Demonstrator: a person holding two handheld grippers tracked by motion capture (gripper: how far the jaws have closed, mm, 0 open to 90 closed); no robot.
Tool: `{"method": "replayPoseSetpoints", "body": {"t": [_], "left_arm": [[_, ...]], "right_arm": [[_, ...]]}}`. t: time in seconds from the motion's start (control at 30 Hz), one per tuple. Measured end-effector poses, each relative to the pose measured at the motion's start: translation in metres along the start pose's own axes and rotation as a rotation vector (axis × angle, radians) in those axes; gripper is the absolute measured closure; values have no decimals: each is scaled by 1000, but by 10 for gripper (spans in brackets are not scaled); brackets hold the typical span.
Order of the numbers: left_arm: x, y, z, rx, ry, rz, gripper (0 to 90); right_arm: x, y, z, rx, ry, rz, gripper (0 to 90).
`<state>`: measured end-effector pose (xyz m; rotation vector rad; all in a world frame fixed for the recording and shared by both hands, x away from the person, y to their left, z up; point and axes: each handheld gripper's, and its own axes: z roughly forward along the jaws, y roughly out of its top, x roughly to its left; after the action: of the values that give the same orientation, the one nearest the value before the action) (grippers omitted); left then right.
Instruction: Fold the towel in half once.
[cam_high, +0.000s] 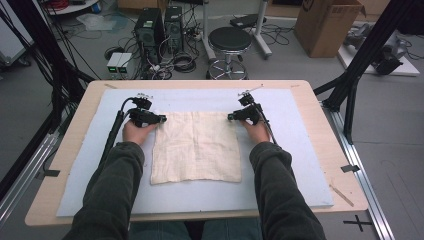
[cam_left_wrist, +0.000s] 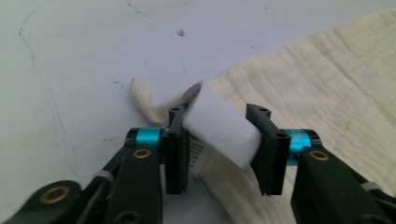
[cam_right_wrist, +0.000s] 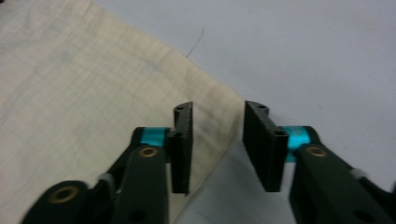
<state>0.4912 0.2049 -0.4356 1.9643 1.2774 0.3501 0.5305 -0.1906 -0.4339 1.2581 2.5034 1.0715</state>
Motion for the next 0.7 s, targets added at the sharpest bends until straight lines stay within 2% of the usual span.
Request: {"method": "replayPoseSetpoints", "body": {"t": [0.03, 0.07, 0.1, 0.13, 0.17, 0.2, 0.23, 0.37, 0.53, 0.7], "left_arm": [[-1, 0, 0, 1, 11, 7, 650], [-2, 0, 1, 2, 5, 6, 732], [-3, -1, 2, 7, 1, 14, 732], [-4, -1, 2, 5, 15, 21, 797], [-5, -1, 3, 3, 21, 22, 797], [-4, 0, 3, 5, 4, 12, 825], [-3, -1, 3, 6, -5, 6, 884], [-3, -1, 3, 4, -6, 9, 896], [-5, 0, 1, -2, -14, 32, 898], [-5, 3, -6, -24, -14, 42, 899]], "right_arm": [[2, 0, 1, 7, -4, -9, 663], [6, 1, 2, 13, -32, -31, 738], [6, 1, 2, 13, -32, -31, 738], [6, 1, 2, 13, -34, -29, 832], [6, 1, 2, 13, -34, -29, 832], [4, 0, 3, 10, 0, -8, 866], [4, 0, 2, 11, 6, 11, 878], [2, -1, 0, 13, 18, 12, 882], [-2, -1, -8, 22, 13, 9, 884], [-6, -1, -18, 1, 13, 7, 883]]}}
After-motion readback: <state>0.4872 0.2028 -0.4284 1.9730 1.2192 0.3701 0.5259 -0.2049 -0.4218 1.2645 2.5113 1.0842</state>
